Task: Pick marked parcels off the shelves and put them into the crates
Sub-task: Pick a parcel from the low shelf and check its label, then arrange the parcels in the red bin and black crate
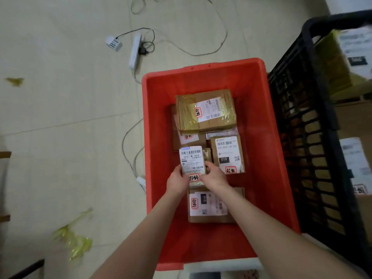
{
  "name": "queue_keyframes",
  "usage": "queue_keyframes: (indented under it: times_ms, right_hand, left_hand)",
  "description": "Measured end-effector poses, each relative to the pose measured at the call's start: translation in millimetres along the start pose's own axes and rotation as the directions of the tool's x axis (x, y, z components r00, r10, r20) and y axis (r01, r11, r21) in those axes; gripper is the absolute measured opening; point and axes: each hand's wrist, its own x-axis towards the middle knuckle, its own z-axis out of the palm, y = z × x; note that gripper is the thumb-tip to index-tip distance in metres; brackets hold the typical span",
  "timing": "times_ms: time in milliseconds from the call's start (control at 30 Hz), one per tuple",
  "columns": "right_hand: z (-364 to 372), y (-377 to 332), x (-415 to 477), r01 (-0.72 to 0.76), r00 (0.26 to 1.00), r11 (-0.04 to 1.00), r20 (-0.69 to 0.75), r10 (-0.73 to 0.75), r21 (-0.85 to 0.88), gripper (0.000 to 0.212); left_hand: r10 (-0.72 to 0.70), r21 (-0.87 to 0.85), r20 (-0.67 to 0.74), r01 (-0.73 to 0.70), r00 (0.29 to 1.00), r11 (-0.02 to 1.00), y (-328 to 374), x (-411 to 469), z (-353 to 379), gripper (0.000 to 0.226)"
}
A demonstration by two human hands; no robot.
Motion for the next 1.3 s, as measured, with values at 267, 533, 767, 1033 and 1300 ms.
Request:
queue_keyframes:
  times_ms: [267,533,767,1033,1300]
  right_hand:
    - [-29.4,5.4,-21.9,0.023,0.988,0.950,-0.138,-0.069,-0.310,0.062]
    - [-85.4,20.4,-69.0,0.094,0.958,0.883,-0.199,-0.206,-0.460,0.067]
    - [-121.9,39.3,-127.5,0.117,0.914,0.878,-0.295,-0.278,-0.464,0.069]
    - [-146.4,80.3,-232.3,0.227,0.789,0.875,-0.445,-0.423,-0.428,0.064]
    - [-168.2,236.3,-381.9,0.058,0.710,0.967,-0.670,-0.216,-0.249,0.060]
  left_hand:
    - [0.167,0.350,-0.005,-0.155,0.986,0.924,30.7,-19.7,-6.5,0.071]
    - [0.380,0.590,0.127,-0.378,0.916,0.713,85.6,-57.5,11.7,0.084]
    - [0.504,0.689,0.225,-0.502,0.834,0.523,112.7,-106.0,35.3,0.087]
    - [0.644,0.700,0.239,-0.589,0.726,0.404,129.2,-204.7,61.9,0.087]
    - [0.745,0.688,0.456,-0.724,0.487,0.052,118.9,-367.1,155.3,0.080]
